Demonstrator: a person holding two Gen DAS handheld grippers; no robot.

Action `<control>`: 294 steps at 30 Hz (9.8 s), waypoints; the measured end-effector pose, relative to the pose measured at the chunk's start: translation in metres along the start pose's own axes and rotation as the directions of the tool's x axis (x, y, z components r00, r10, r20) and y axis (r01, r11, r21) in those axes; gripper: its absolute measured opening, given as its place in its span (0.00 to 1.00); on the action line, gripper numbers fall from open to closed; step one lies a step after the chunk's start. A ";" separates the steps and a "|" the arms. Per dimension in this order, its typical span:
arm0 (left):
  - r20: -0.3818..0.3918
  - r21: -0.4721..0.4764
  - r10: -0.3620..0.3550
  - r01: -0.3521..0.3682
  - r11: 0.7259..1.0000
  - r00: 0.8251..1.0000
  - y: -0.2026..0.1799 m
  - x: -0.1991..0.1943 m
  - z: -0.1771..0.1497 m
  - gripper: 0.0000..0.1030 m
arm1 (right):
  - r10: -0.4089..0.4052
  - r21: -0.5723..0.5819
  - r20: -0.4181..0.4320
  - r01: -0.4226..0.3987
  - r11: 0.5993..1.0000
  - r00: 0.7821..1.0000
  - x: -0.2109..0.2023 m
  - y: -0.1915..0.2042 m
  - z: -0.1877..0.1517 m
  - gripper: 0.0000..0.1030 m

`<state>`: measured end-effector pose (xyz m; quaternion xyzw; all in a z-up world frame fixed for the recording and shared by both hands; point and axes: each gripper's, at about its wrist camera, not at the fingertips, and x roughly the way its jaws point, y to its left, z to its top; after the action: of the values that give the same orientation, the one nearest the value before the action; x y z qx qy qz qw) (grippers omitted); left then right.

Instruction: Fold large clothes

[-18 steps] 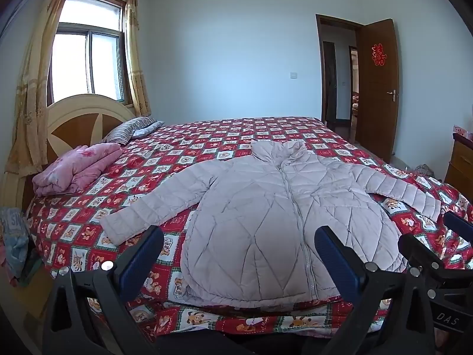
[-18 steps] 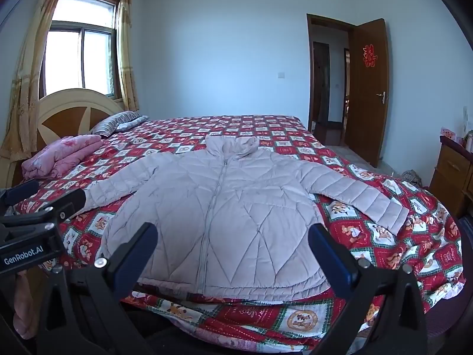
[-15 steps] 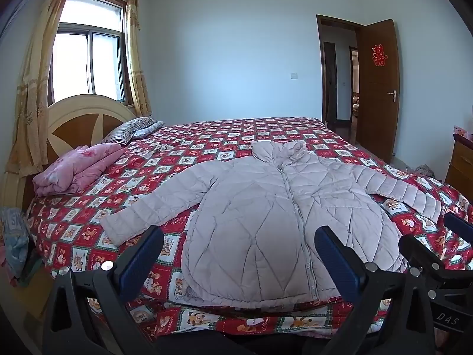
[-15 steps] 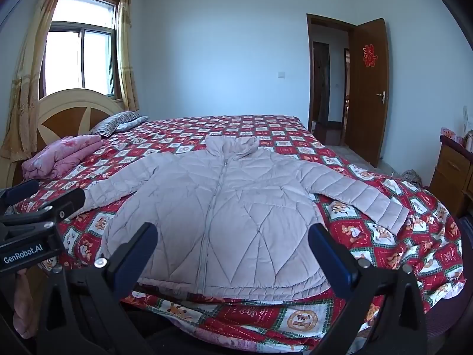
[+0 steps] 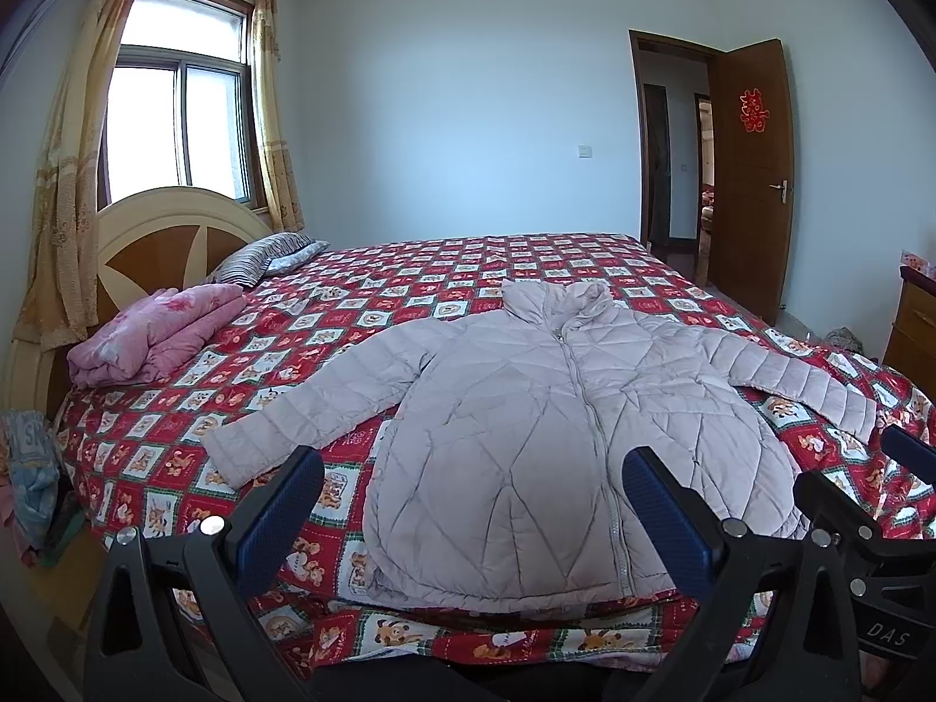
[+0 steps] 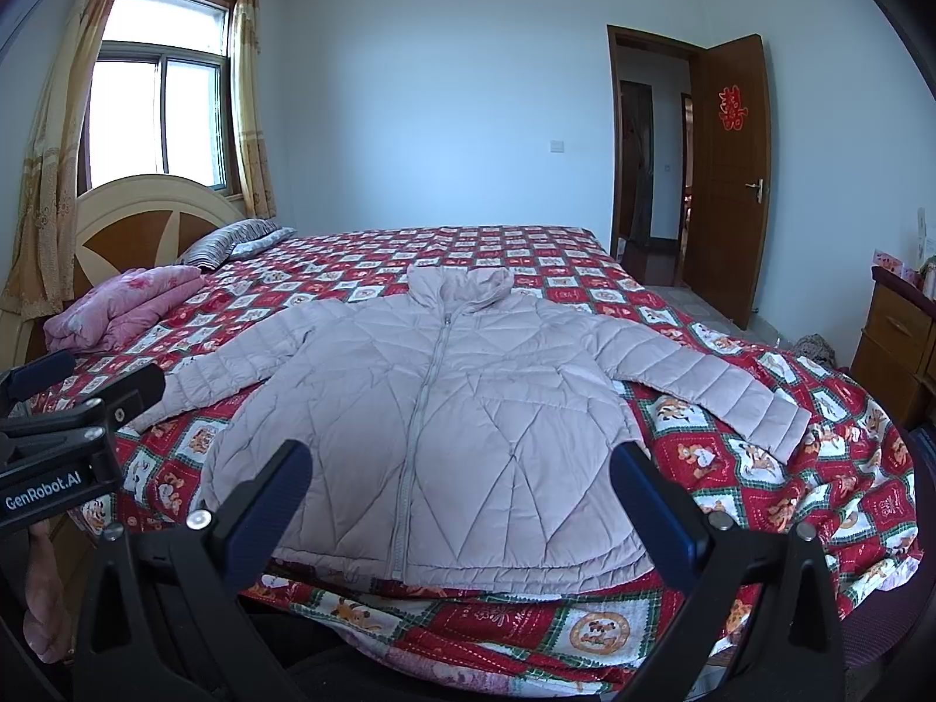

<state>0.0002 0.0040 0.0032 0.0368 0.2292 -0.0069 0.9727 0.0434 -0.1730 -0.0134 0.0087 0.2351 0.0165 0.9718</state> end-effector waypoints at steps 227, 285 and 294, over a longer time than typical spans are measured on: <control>-0.143 0.161 0.194 -0.171 0.972 0.970 -0.032 0.416 0.086 0.99 | -0.030 0.036 -0.411 0.049 0.998 0.911 0.406 -0.108 0.058 0.62; -0.316 0.105 0.173 -0.146 0.984 0.933 -0.015 0.494 0.038 0.99 | -0.106 -0.088 -0.402 0.077 0.993 0.909 0.431 -0.066 0.034 0.79; -0.332 0.117 0.162 -0.130 0.985 0.929 -0.003 0.474 0.045 0.99 | -0.124 -0.103 -0.383 0.091 0.991 0.915 0.429 -0.064 0.032 0.80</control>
<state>0.4441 -0.0010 -0.1684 0.0994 0.3900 0.0612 0.9134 0.4411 -0.2212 -0.1826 -0.0479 0.4223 -0.0257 0.9048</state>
